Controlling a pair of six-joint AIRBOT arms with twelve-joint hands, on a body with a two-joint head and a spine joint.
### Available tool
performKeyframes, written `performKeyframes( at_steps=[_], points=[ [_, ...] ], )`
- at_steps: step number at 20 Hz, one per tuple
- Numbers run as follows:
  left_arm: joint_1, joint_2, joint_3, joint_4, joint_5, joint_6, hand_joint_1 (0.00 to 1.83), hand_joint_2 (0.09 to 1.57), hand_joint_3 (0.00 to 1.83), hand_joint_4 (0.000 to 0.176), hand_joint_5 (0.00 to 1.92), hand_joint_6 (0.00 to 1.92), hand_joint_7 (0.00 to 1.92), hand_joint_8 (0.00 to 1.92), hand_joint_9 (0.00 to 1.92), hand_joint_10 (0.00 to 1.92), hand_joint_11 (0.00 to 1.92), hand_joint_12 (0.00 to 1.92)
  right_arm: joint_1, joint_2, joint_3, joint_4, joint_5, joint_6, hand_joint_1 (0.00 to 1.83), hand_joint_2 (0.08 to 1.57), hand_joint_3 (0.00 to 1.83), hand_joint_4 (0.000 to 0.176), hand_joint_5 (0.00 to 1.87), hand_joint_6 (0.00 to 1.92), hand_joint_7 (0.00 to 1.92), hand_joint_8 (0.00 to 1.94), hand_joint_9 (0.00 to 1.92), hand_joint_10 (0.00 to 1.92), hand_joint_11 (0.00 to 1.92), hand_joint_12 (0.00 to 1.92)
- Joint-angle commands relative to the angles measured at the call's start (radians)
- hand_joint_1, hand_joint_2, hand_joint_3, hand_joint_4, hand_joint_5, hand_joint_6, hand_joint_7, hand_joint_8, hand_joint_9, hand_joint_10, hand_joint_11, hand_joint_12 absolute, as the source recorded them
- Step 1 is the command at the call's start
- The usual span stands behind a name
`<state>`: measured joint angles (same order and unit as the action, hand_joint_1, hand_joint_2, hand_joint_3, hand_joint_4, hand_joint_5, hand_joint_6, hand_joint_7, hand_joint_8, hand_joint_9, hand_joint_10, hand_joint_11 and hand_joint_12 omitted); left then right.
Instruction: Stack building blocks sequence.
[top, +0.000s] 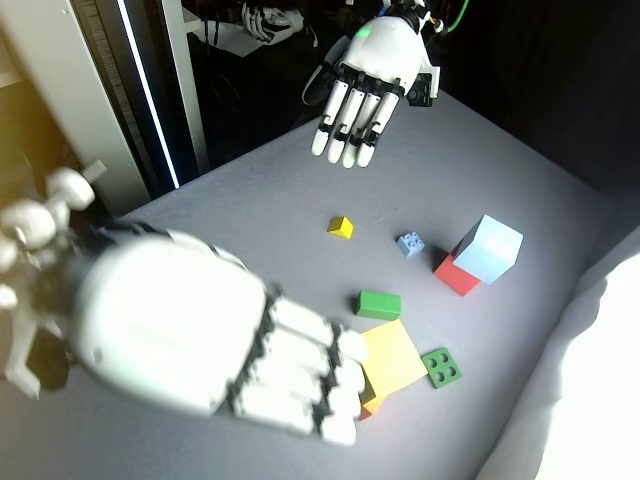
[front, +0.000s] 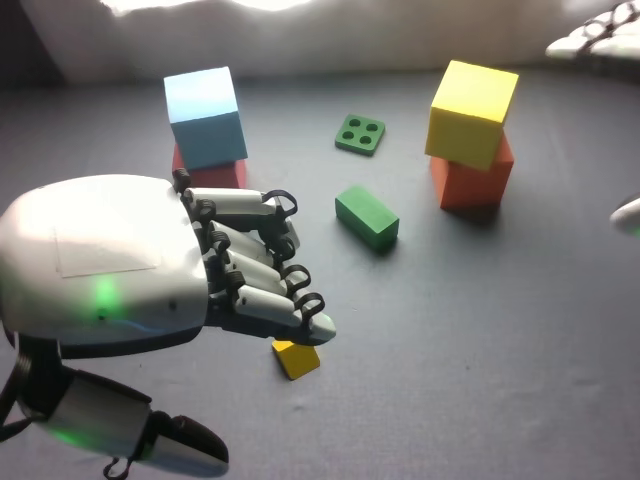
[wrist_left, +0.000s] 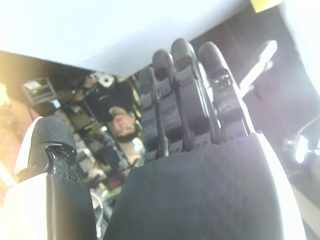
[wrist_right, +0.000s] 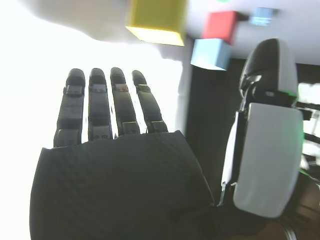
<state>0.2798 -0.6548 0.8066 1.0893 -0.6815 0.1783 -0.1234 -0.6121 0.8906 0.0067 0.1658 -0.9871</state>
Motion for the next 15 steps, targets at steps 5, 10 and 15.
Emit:
performKeyframes(
  at_steps=[5, 10, 15],
  points=[
    [0.002, 0.012, -0.014, -0.081, -0.062, 0.019, 0.38, 1.12, 0.00, 0.000, 0.49, 0.01, 0.58, 0.01, 0.57, 0.01, 0.09, 0.87, -0.110, 0.089, -0.096, -0.106, 0.156, 0.006, 0.50, 0.98, 0.03, 0.000, 0.00, 0.00, 0.01, 0.00, 0.00, 0.00, 0.00, 0.00],
    [0.005, 0.012, -0.003, -0.081, -0.075, 0.016, 0.51, 1.20, 0.00, 0.000, 0.83, 0.02, 0.96, 0.16, 0.80, 0.46, 0.39, 1.15, -0.109, 0.082, -0.124, -0.106, 0.163, 0.024, 0.49, 1.29, 0.01, 0.000, 0.24, 1.14, 0.28, 1.47, 0.22, 1.65, 0.09, 1.90],
    [0.003, 0.012, -0.005, -0.092, -0.071, 0.016, 0.53, 1.27, 0.00, 0.000, 0.91, 0.06, 0.58, 1.22, 0.49, 1.46, 0.40, 1.64, -0.094, 0.078, -0.124, -0.118, 0.198, 0.116, 0.61, 1.44, 0.00, 0.174, 0.42, 1.82, 0.45, 1.56, 0.37, 1.73, 0.26, 1.92]
  ],
)
